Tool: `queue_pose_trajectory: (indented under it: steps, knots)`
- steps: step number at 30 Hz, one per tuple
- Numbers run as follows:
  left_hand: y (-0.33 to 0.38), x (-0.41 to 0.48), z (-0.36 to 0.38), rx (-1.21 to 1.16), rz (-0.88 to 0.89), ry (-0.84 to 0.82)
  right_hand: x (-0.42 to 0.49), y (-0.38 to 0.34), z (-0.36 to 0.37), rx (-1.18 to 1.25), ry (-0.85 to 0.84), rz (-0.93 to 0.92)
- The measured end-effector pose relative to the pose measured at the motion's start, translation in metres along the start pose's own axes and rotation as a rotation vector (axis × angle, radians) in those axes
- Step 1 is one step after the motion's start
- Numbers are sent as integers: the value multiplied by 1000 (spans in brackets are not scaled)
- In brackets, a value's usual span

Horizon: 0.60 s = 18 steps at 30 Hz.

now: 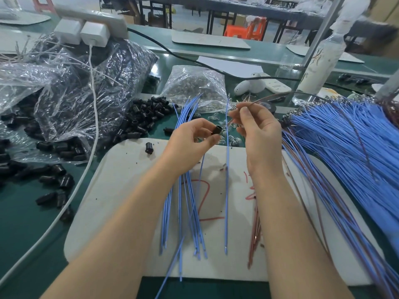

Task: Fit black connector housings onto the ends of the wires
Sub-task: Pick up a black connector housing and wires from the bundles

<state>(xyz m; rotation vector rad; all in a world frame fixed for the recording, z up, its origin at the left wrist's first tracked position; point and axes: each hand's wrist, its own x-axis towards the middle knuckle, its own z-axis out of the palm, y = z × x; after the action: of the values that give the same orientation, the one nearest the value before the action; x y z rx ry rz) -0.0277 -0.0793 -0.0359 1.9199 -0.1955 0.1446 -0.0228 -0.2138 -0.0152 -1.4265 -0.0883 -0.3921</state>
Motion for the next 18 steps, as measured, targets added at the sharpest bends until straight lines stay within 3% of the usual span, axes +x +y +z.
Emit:
queue_pose_trajectory:
  steps: [18]
  knots:
    - [-2, -1, 5, 239, 137, 64, 0, 9, 2, -302, -18, -96]
